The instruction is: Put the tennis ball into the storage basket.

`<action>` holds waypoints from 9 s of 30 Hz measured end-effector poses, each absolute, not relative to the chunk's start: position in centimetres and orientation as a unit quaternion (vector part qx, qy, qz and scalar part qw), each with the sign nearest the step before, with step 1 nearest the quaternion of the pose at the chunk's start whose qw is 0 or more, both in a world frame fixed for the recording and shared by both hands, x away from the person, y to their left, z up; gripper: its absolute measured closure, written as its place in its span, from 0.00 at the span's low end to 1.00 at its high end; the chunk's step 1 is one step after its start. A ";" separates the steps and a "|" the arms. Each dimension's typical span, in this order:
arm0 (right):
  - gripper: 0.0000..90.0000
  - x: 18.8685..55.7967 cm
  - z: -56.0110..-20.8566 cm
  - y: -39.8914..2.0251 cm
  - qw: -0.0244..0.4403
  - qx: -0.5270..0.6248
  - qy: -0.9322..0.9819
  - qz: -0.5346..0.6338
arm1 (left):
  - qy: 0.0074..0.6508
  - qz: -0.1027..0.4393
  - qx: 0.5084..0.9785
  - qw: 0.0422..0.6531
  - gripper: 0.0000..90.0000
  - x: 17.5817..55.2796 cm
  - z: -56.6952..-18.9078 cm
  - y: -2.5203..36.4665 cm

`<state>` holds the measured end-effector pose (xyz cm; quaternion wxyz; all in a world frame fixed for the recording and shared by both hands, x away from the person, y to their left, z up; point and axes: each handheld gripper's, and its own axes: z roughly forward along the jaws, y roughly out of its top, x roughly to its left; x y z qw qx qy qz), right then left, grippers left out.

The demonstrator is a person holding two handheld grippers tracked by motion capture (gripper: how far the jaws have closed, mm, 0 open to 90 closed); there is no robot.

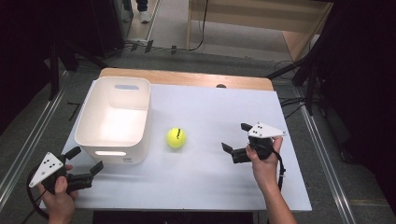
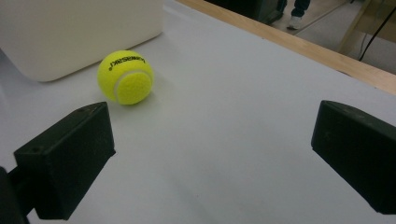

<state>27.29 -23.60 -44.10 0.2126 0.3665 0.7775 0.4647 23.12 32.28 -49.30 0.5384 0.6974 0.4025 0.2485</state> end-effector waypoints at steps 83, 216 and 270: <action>0.00 36.7 -43.7 -10.9 0.075 0.264 0.897 0.347 | 0.389 0.243 0.699 0.549 0.00 23.0 -49.3 32.2; 0.26 38.9 -45.3 -5.6 0.005 0.223 0.933 0.281 | 0.390 0.238 0.694 0.557 0.00 23.1 -49.3 32.5; 0.26 39.7 -38.5 -4.4 0.010 0.188 0.937 0.295 | 0.392 0.237 0.693 0.557 0.00 23.1 -49.3 32.4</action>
